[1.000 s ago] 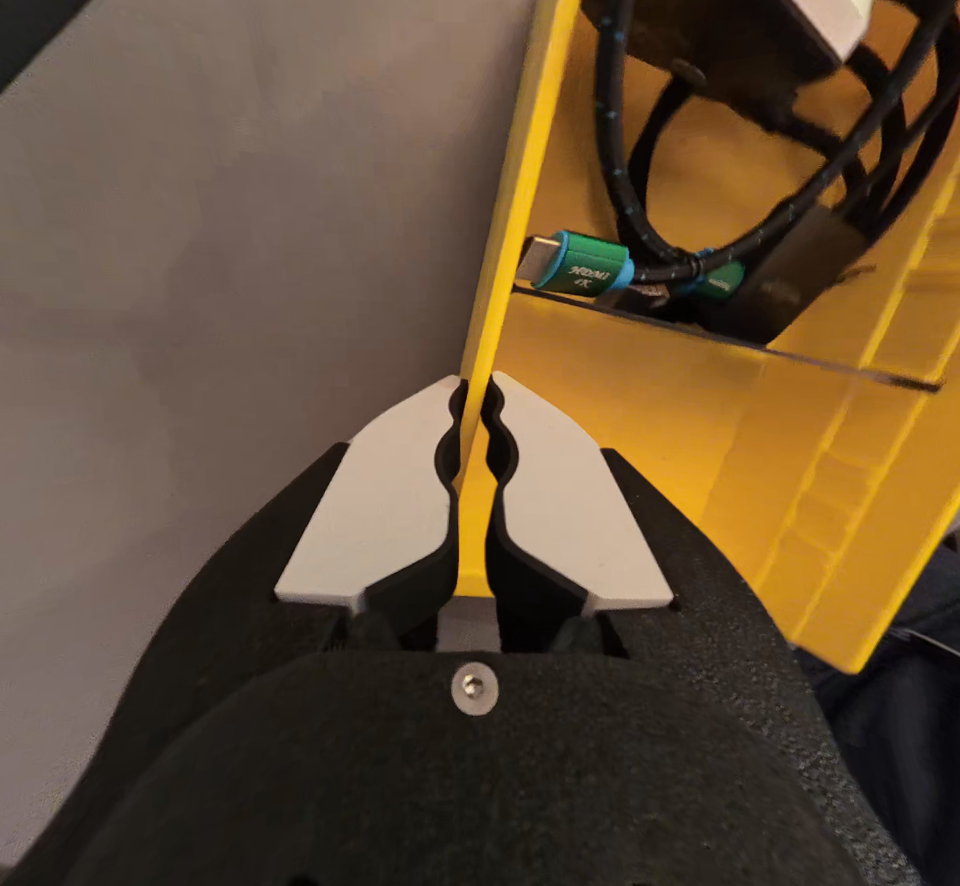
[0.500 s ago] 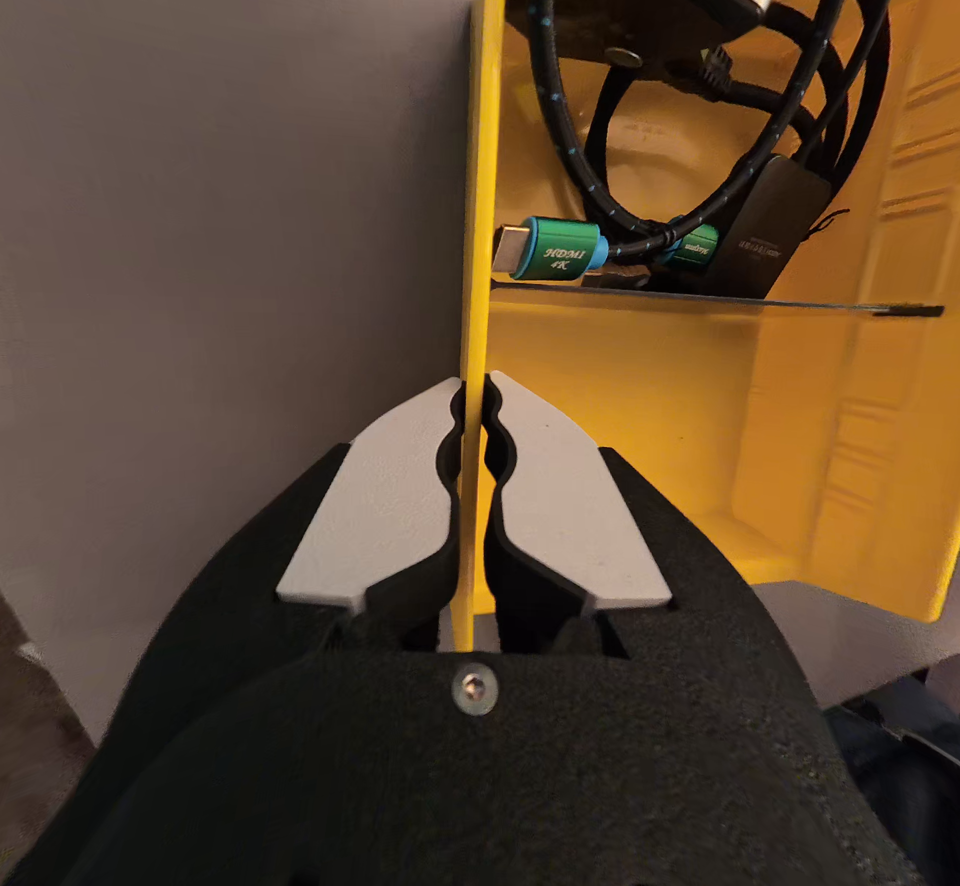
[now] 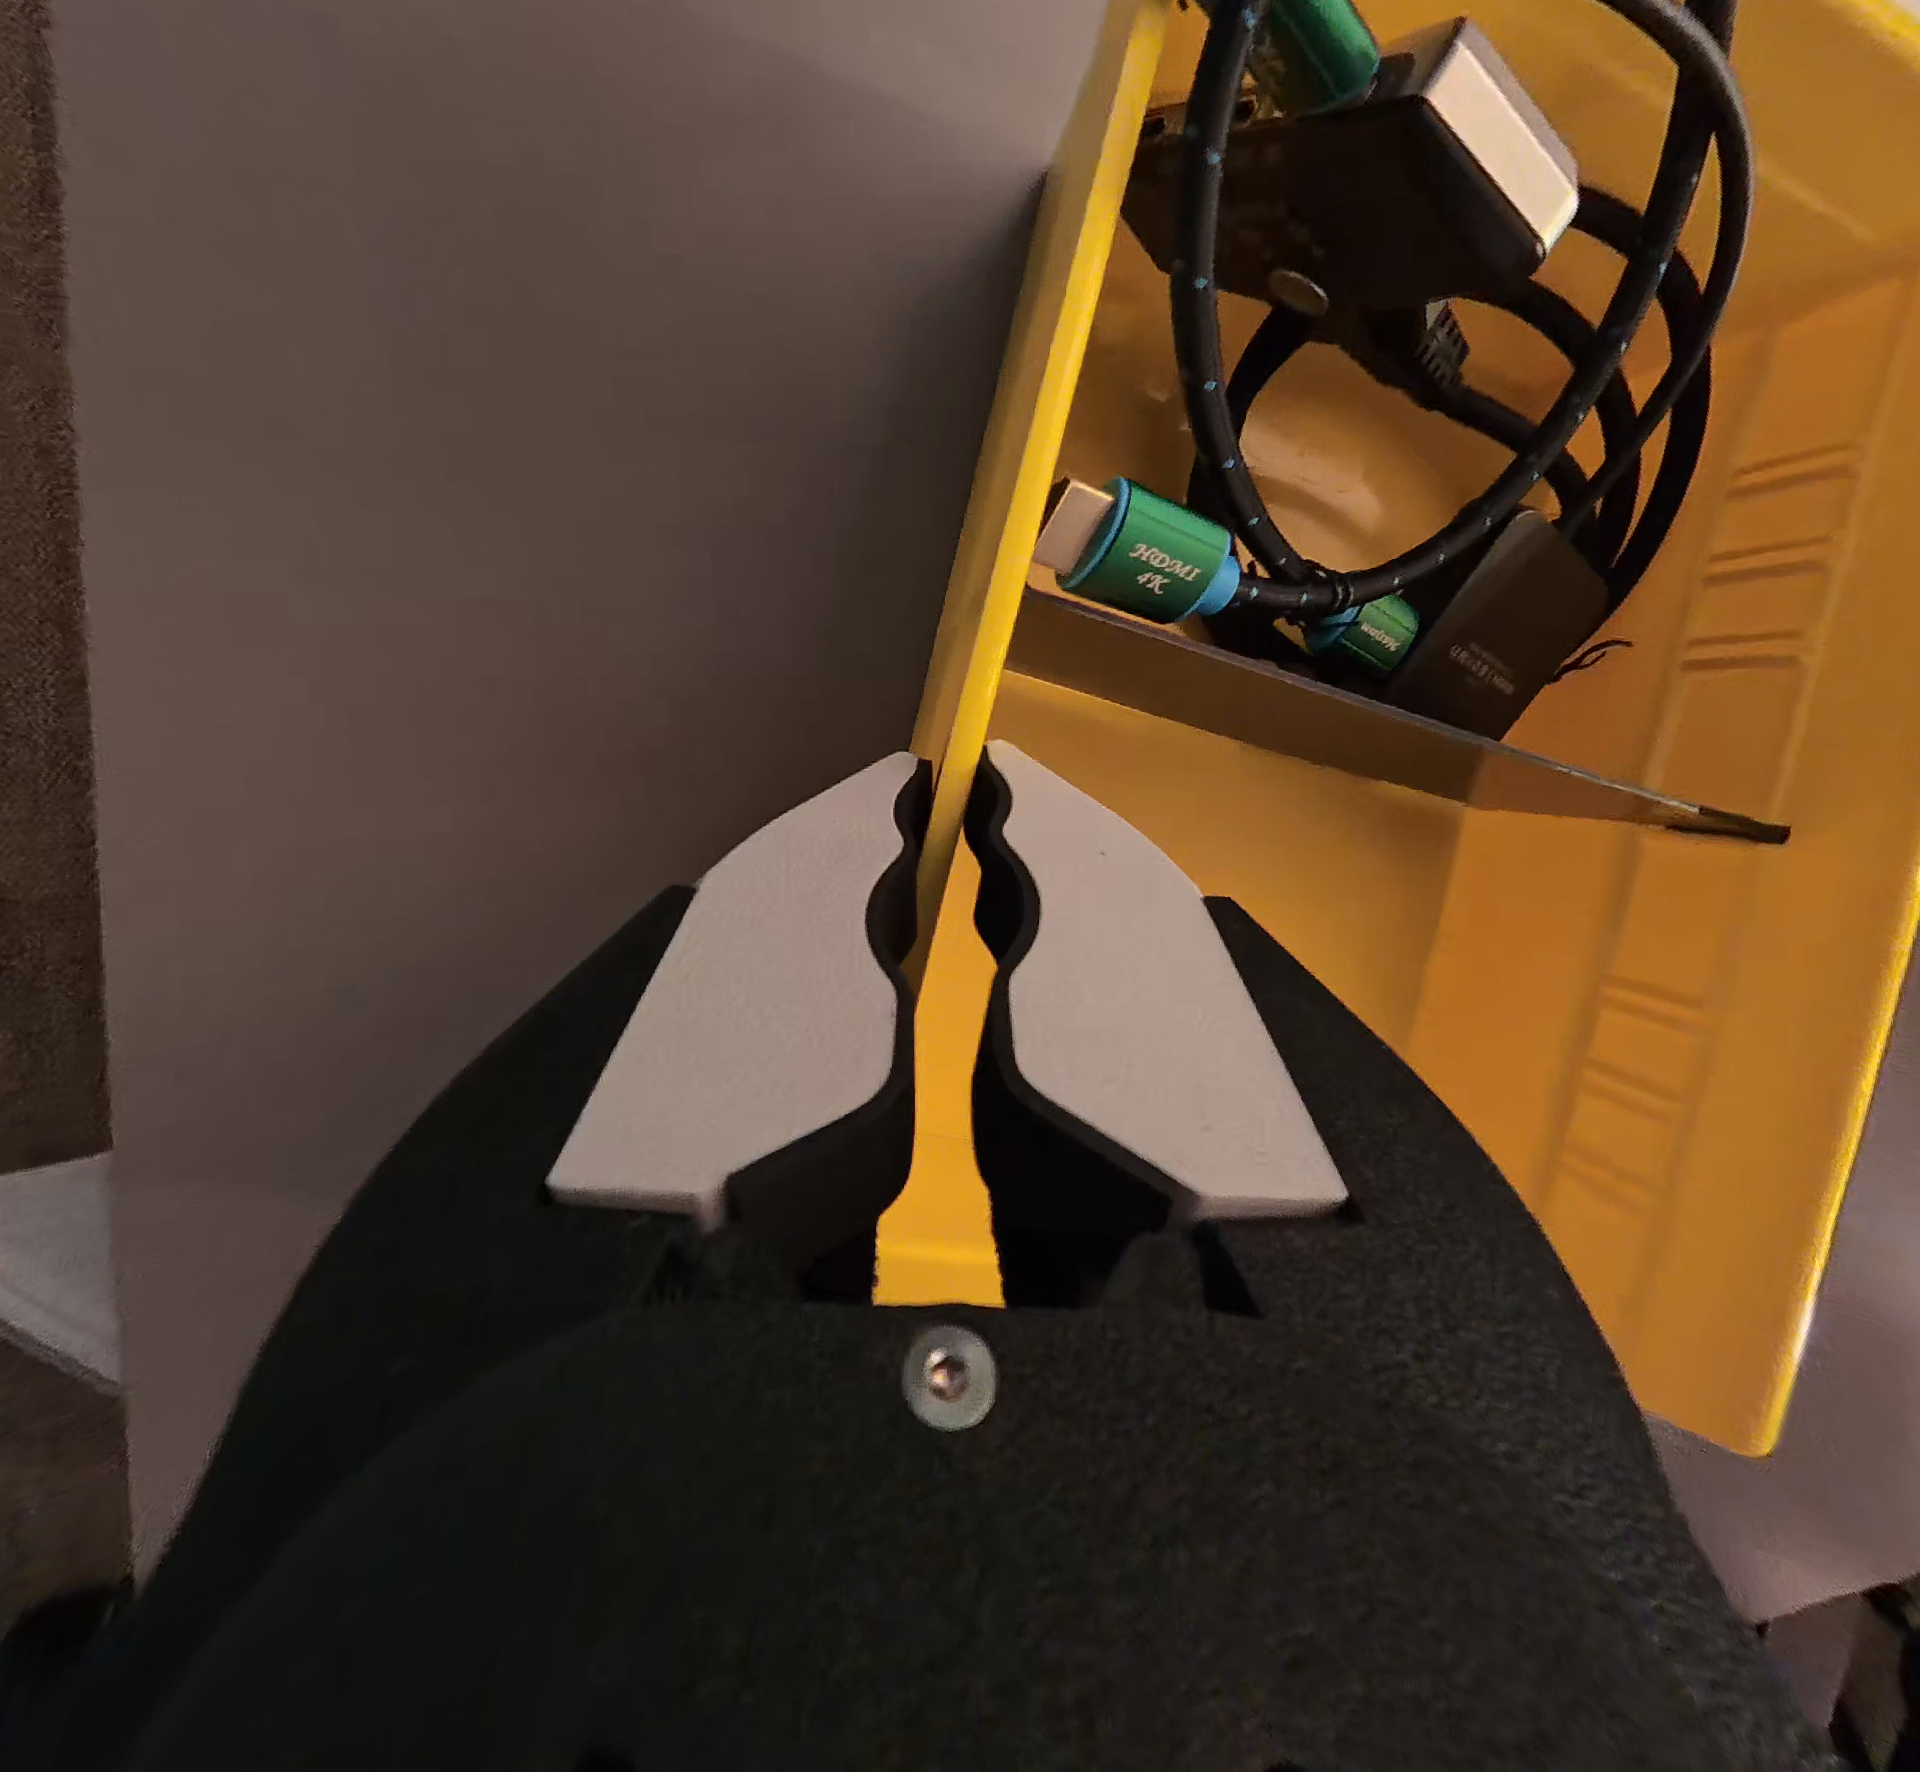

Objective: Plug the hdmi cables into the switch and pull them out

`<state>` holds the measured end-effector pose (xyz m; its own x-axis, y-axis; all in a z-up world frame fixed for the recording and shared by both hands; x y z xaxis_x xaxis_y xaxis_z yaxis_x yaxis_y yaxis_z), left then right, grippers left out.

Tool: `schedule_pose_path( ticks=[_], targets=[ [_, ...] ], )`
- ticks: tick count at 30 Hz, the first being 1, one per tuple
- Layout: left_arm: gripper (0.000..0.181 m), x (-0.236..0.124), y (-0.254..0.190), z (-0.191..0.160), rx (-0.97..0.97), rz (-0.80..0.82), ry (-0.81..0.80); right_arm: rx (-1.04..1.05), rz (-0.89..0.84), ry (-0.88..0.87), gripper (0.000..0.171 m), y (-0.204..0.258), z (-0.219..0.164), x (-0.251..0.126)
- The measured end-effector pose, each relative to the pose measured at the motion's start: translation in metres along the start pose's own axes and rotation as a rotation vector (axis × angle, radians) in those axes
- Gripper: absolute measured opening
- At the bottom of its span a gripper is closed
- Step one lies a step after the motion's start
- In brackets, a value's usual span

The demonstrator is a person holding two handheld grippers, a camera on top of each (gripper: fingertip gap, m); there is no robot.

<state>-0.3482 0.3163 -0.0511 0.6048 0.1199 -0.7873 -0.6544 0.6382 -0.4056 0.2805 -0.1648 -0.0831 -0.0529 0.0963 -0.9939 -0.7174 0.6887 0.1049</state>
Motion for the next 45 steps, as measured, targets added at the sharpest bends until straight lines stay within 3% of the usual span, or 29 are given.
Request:
schedule_pose_path(
  ticks=[9, 24, 31, 36, 38, 42, 45],
  targets=[
    [0.003, -0.004, -0.015, -0.021, 0.045, 0.111, 0.016, -0.035, -0.049, 0.017, 0.009, -0.009, -0.013, -0.002],
    [0.005, -0.004, -0.010, -0.012, 0.188, 0.038, -0.131, -0.144, -0.097, -0.125, 0.012, 0.001, -0.006, -0.006],
    [0.023, -0.053, -0.023, 0.002, 0.432, 0.054, -0.439, -0.212, -0.155, -0.493, 0.029, 0.001, 0.002, -0.072],
    [0.032, -0.064, -0.040, 0.002, 0.498, -0.110, -0.441, -0.341, -0.177, -1.046, 0.049, 0.043, -0.006, -0.147],
    [0.032, -0.063, -0.043, 0.008, 0.494, -0.172, -0.438, -0.375, -0.127, -1.263, 0.050, 0.072, -0.016, -0.170],
    [0.031, -0.054, -0.030, 0.030, 0.539, -0.113, -0.401, -0.449, 0.039, -1.586, 0.057, 0.135, -0.040, -0.195],
    [0.031, -0.042, -0.017, 0.046, 0.569, -0.044, -0.345, -0.509, 0.306, -1.745, 0.060, 0.188, -0.061, -0.214]
  ],
)
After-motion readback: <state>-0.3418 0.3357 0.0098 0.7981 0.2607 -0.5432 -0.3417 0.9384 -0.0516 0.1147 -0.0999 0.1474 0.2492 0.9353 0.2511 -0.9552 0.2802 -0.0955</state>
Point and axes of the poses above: each gripper's, where its closed fingertips meet, x out along the fingers, z out of its top, y = z × x across the jaws, the point moved 4 cm from there along -x, back along the fingers, and after that the axes turned 12 degrees about -z, right-handed, at the moved point
